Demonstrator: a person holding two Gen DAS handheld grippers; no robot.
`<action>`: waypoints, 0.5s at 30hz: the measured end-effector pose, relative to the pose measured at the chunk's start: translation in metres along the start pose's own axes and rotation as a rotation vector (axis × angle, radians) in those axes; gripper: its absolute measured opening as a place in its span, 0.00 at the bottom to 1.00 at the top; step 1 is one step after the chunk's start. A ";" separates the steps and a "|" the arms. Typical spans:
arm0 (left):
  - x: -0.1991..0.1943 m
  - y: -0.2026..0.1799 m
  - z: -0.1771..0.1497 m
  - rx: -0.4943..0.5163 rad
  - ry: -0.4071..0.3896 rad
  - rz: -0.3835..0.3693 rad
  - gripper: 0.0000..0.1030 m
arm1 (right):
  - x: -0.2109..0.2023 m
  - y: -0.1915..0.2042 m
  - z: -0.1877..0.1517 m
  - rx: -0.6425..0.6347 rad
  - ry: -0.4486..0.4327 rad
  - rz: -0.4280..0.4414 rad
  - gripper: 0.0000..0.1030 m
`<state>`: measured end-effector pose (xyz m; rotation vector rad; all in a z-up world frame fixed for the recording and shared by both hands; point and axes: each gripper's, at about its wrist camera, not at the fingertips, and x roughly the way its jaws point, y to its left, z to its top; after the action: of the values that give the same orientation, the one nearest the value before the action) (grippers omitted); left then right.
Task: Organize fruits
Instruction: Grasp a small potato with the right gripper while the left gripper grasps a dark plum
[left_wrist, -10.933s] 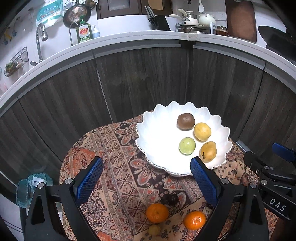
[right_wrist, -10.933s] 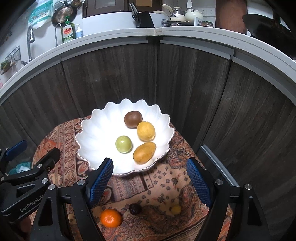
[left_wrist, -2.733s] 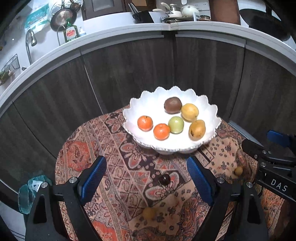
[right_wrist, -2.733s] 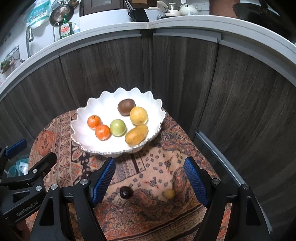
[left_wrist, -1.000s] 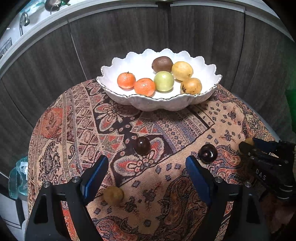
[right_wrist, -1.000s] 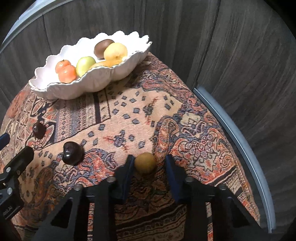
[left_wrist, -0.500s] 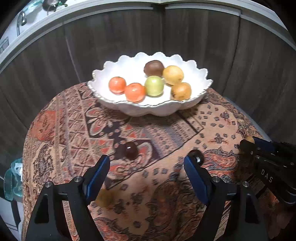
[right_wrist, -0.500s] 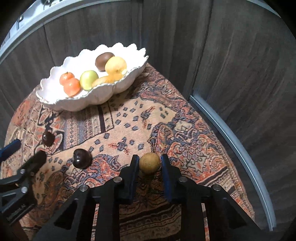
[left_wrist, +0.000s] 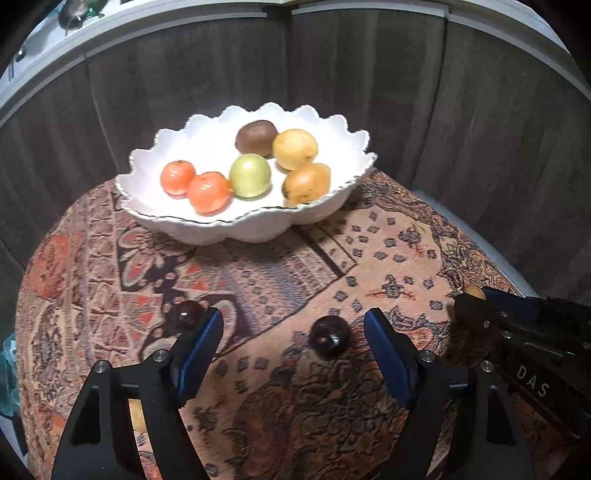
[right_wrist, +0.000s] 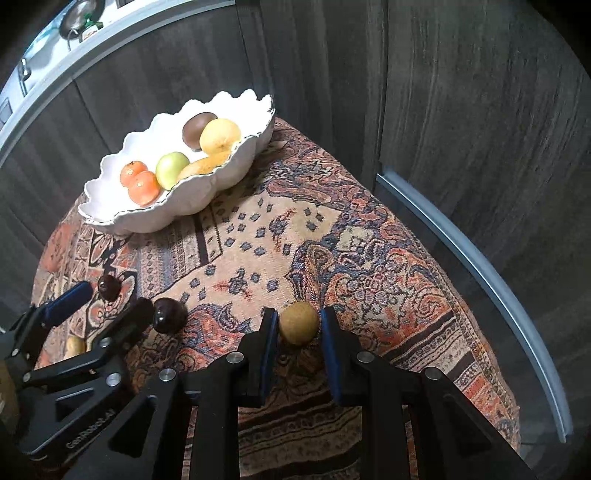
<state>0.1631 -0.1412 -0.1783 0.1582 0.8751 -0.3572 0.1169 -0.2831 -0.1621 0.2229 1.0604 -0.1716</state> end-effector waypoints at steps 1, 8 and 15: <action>0.002 -0.002 0.000 0.003 0.003 -0.006 0.76 | 0.000 -0.001 0.000 0.003 0.001 0.002 0.24; 0.008 -0.008 -0.003 0.008 0.019 -0.040 0.75 | 0.002 -0.005 -0.003 0.002 0.010 0.007 0.24; 0.017 -0.016 -0.008 0.025 0.040 -0.065 0.70 | 0.009 -0.008 -0.007 -0.018 0.048 -0.009 0.24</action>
<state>0.1617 -0.1576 -0.1959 0.1607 0.9165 -0.4271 0.1133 -0.2890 -0.1738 0.2072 1.1108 -0.1659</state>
